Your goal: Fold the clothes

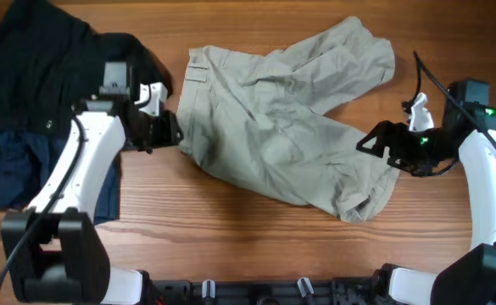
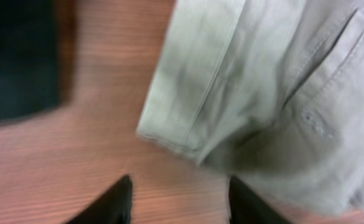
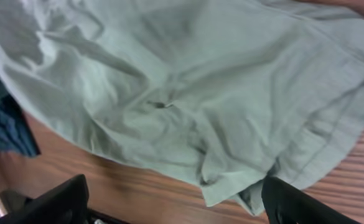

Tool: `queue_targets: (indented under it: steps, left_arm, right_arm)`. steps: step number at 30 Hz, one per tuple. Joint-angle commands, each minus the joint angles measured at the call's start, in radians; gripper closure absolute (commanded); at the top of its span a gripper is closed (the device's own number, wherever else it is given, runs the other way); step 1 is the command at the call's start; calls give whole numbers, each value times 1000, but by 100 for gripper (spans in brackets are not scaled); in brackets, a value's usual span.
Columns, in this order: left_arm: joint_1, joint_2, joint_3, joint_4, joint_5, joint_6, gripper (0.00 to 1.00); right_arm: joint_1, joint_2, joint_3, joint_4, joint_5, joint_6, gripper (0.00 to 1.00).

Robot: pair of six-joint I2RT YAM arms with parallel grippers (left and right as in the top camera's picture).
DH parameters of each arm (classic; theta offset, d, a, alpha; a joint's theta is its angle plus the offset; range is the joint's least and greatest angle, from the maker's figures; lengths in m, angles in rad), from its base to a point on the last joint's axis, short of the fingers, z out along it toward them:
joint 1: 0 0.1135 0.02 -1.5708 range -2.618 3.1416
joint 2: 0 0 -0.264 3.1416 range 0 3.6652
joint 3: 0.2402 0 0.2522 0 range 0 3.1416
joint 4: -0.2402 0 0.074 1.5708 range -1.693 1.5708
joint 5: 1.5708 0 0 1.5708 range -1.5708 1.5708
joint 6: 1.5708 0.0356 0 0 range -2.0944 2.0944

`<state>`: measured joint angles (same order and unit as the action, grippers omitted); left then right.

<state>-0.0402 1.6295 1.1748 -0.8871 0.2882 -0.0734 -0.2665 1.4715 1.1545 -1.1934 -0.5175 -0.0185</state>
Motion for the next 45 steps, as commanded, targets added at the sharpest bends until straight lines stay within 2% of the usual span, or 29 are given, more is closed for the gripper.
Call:
queue_targets:
  steps: [1, 7, 10, 11, 12, 13, 14, 15, 16, 17, 19, 20, 23, 25, 29, 38, 42, 43, 44, 45]
  left_arm:
    - [-3, 8, -157, 193, 97, 98, 42]
    - [-3, 121, -190, 488, 43, 158, 36]
    - [-3, 197, -190, 541, 36, 205, 36]
    - [-3, 217, -190, 535, 36, 209, 37]
    - [-3, 223, -190, 524, 37, 208, 43]
    - [-4, 224, -190, 507, 37, 208, 56]
    - [-3, 224, -190, 461, 37, 174, 89]
    - [-3, 224, -190, 425, 37, 148, 96]
    - [-4, 224, -190, 362, 37, 113, 96]
    - [-3, 224, -190, 322, 40, 109, 96]
    - [-3, 223, -190, 233, 56, 109, 96]
    - [-3, 223, -190, 188, 63, 98, 96]
    - [-3, 223, -190, 153, 63, 86, 96]
    - [-3, 223, -190, 157, 63, 38, 96]
    - [-3, 223, -190, 176, 62, 14, 96]
    - [-3, 223, -190, 184, 58, 12, 96]
    - [-3, 223, -190, 184, 51, 12, 96]
    - [-3, 223, -190, 190, 51, 12, 83]
    - [-3, 223, -190, 197, 51, 12, 62]
    - [-3, 223, -189, 203, 51, 12, 62]
  right_arm:
    - [33, -11, -7, -4, -66, -61, 10]
    - [86, -11, -47, 13, -60, -61, 13]
    - [86, -11, -50, 14, -51, -60, 13]
    - [86, -11, -50, 15, -51, -61, 14]
    - [86, -11, -50, 16, -37, -60, 16]
    - [86, -11, -50, 23, -16, -56, 18]
    - [86, -11, -50, 48, 10, -46, 24]
    - [86, -11, -50, 68, 26, -31, 32]
    - [86, -9, -50, 111, 31, -21, 58]
    - [86, -5, -50, 138, 32, -1, 73]
    - [94, 12, -50, 177, 58, 24, 93]
    - [104, 29, -51, 191, 98, 49, 96]
    - [129, 106, -51, 235, 105, 90, 96]
    - [146, 199, -50, 262, 145, 134, 96]
    - [146, 327, -50, 361, 176, 210, 96]
    - [145, 435, -50, 526, 465, 309, 96]
    - [143, 481, -50, 630, 504, 309, 96]
    - [143, 497, -49, 654, 522, 309, 96]
    - [142, 513, -45, 667, 527, 308, 96]
    - [140, 529, -31, 666, 529, 307, 96]
